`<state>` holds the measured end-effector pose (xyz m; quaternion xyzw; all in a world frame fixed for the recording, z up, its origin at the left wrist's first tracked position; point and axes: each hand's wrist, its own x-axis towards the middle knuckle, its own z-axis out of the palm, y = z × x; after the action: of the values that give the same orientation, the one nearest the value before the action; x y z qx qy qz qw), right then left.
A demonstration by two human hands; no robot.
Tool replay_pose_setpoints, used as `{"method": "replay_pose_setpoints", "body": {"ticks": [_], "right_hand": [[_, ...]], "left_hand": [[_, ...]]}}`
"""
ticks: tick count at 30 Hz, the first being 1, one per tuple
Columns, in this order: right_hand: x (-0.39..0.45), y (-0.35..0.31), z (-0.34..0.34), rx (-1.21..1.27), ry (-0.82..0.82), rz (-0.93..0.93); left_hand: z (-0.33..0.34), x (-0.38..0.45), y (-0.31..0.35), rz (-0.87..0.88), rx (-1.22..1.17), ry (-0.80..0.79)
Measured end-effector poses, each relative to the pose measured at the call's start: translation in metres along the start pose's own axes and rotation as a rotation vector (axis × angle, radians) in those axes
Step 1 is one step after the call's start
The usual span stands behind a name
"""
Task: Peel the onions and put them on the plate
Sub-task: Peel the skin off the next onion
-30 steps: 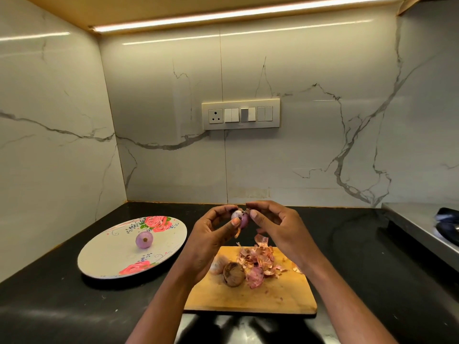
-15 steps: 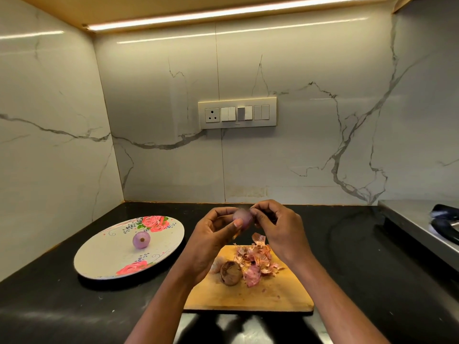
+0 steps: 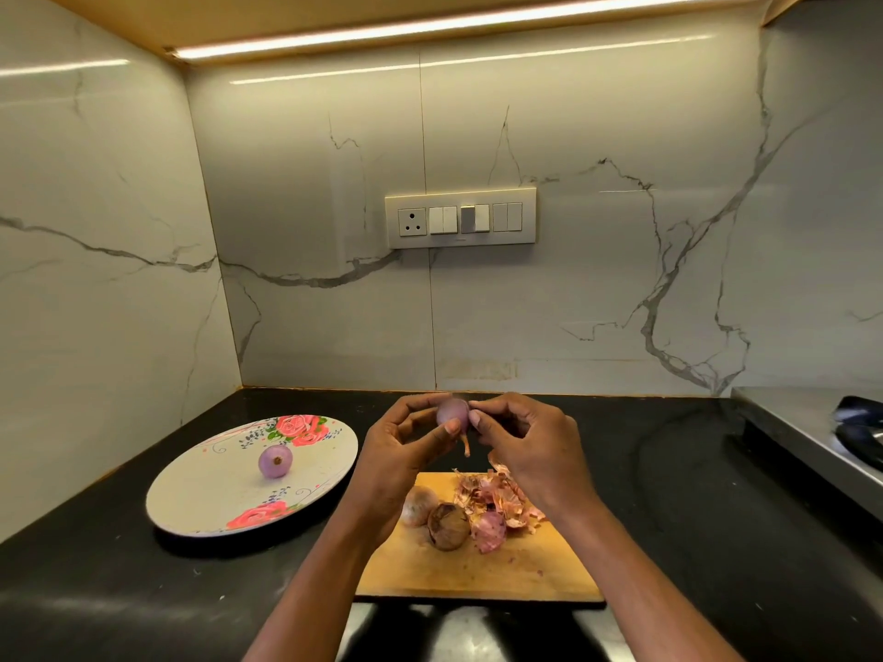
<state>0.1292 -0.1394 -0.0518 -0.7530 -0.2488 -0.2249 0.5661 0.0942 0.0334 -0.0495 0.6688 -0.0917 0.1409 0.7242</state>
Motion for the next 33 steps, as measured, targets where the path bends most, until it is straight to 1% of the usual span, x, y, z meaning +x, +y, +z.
{"method": "replay_pose_setpoints", "body": {"ticks": [4,14,20,25,29,33], "right_hand": [[-0.0013,0.0012,-0.0005,-0.009,0.004,-0.008],[-0.0027,0.0022,0.0006,0.047,0.039,0.013],[-0.0009,0.0028,-0.0015,0.113,-0.019,0.065],[-0.0016,0.0016,-0.0035,0.067,-0.033,0.036],[-0.0024,0.0031,-0.0020,0.053,-0.012,0.021],[-0.0040,0.0019,0.0017,-0.012,0.028,-0.003]], "left_hand": [[0.0003,0.0006,-0.0023,0.029,0.098,0.022],[0.0018,-0.0018,-0.0007,0.044,0.133,0.018],[0.0020,-0.0020,0.0003,0.070,0.132,0.032],[0.0026,-0.0032,0.0014,0.103,0.146,0.019],[0.0008,-0.0031,0.0004,0.104,0.141,0.007],[0.0013,-0.0041,-0.0004,0.088,0.133,0.002]]}}
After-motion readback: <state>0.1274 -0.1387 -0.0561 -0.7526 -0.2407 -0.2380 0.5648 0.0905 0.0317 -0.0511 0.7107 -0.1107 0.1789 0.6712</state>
